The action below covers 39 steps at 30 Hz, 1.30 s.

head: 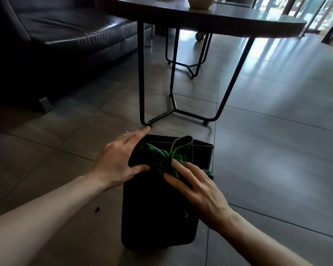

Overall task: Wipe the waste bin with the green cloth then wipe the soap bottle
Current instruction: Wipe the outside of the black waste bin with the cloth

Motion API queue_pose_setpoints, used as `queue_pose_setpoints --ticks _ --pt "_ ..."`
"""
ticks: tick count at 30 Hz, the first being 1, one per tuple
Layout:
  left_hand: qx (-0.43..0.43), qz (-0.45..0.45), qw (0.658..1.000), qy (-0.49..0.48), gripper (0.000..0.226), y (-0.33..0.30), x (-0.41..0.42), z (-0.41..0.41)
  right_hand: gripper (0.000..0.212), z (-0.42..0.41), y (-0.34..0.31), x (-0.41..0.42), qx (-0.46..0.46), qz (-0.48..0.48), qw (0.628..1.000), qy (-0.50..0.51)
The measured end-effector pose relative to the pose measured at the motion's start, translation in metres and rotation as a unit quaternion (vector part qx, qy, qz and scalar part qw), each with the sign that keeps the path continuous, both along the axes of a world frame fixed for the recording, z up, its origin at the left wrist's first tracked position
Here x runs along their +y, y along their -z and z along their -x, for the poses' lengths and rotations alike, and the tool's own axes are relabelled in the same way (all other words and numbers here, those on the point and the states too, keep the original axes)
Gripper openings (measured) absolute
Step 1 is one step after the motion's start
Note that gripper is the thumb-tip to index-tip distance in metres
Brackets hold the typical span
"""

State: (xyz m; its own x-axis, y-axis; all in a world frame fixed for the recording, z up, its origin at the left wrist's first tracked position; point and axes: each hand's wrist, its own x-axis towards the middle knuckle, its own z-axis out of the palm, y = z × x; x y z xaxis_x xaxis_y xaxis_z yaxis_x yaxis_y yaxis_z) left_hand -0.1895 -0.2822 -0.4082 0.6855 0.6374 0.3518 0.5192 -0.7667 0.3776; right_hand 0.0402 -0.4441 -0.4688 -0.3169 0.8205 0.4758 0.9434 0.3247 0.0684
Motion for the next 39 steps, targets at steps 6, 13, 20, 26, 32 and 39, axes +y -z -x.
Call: queue_pose_setpoints --ticks 6,13,20,26,32,39 --pt "0.004 0.003 1.0 0.016 0.091 0.004 0.005 0.009 0.041 0.006 -0.002 0.015 -0.03 -0.036 0.999 -0.004" --pt "-0.009 0.011 1.0 0.005 0.087 0.002 0.003 0.007 0.038 -0.001 -0.014 0.026 0.062 0.007 0.997 -0.034" --pt "-0.016 0.014 1.0 0.003 0.082 -0.001 -0.002 0.01 0.063 -0.005 -0.022 0.033 -0.056 0.048 0.997 -0.031" --pt "-0.01 0.019 1.0 0.007 0.08 0.001 -0.001 0.012 0.044 0.006 0.021 0.006 -0.049 0.078 0.986 -0.142" --pt "-0.007 0.021 1.0 0.013 0.08 0.004 0.0 0.019 0.032 0.005 0.052 -0.024 -0.077 0.072 0.976 -0.193" --pt "-0.005 0.033 0.999 -0.003 0.079 0.004 0.001 0.021 0.045 -0.011 -0.018 0.028 0.057 -0.016 0.998 0.015"
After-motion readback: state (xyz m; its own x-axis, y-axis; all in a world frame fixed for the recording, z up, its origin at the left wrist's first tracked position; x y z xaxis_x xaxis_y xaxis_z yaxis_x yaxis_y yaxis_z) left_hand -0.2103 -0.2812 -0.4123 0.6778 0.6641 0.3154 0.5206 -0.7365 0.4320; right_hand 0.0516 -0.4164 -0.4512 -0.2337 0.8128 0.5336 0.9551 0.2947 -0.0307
